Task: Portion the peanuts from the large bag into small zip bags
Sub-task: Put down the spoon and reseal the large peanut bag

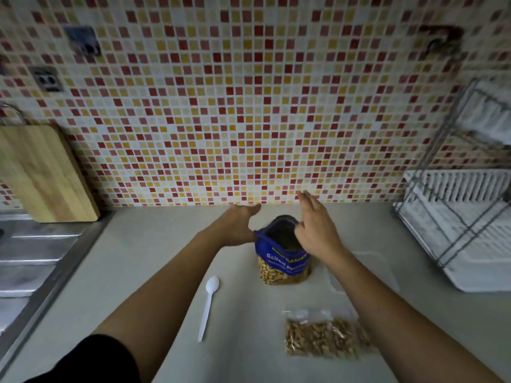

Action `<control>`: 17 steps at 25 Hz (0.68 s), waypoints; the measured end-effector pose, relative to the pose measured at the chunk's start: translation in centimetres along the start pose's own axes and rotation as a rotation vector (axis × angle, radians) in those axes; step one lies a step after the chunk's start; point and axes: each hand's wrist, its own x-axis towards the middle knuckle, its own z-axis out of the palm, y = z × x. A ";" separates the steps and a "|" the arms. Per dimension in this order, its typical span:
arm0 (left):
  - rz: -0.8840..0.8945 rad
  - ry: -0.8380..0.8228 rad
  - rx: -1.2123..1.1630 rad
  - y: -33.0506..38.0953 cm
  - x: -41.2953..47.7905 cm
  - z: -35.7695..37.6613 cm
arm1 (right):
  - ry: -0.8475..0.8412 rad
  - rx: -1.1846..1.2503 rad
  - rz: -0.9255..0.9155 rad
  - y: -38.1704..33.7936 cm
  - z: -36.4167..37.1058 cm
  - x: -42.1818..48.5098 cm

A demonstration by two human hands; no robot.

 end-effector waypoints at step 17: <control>0.198 -0.241 0.250 -0.8 2.9 0.7 | -0.246 0.152 0.043 9.5 1.8 -0.4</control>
